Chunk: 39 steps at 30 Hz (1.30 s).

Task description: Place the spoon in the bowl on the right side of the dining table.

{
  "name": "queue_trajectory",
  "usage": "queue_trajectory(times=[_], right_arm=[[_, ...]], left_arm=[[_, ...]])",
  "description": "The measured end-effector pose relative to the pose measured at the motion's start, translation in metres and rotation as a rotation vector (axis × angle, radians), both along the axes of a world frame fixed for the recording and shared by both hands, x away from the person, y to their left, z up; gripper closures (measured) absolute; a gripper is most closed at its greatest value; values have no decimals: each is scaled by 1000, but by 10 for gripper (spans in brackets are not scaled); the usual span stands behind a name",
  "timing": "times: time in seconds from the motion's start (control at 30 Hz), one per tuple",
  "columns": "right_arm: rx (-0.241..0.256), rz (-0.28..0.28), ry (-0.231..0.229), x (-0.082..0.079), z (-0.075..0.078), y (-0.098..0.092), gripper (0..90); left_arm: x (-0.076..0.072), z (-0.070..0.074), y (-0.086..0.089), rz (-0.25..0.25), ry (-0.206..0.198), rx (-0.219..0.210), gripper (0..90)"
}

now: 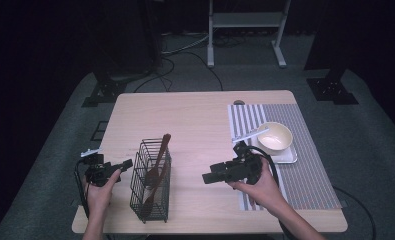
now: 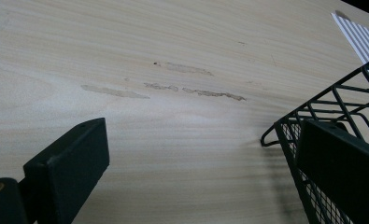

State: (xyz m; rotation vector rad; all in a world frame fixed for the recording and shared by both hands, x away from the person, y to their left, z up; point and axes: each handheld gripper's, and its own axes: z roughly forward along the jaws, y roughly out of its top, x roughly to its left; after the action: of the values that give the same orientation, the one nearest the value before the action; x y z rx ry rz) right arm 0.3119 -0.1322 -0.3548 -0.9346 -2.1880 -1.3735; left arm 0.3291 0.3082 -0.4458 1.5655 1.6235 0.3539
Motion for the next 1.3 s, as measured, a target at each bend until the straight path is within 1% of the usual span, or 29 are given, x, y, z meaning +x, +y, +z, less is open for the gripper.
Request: queue_trajectory(times=[0.2,0.33,0.43,0.73,0.97,1.3], right_arm=[[-3,12,9,4,1,8,269],[-4,23,5,6,1,14,269],[-9,28,13,7,1,18,269],[-10,58,11,13,5,37,270],[-7,78,21,17,7,51,270],[-11,96,24,21,7,65,273]], left_arm=[[0,0,0,-1,-1,-1,20],[0,0,-1,-2,-1,-2,20],[0,0,0,-6,-2,1,20],[0,1,-1,-5,-1,-2,20],[0,0,0,-2,-3,-6,20],[0,0,0,-2,-2,-10,20]])
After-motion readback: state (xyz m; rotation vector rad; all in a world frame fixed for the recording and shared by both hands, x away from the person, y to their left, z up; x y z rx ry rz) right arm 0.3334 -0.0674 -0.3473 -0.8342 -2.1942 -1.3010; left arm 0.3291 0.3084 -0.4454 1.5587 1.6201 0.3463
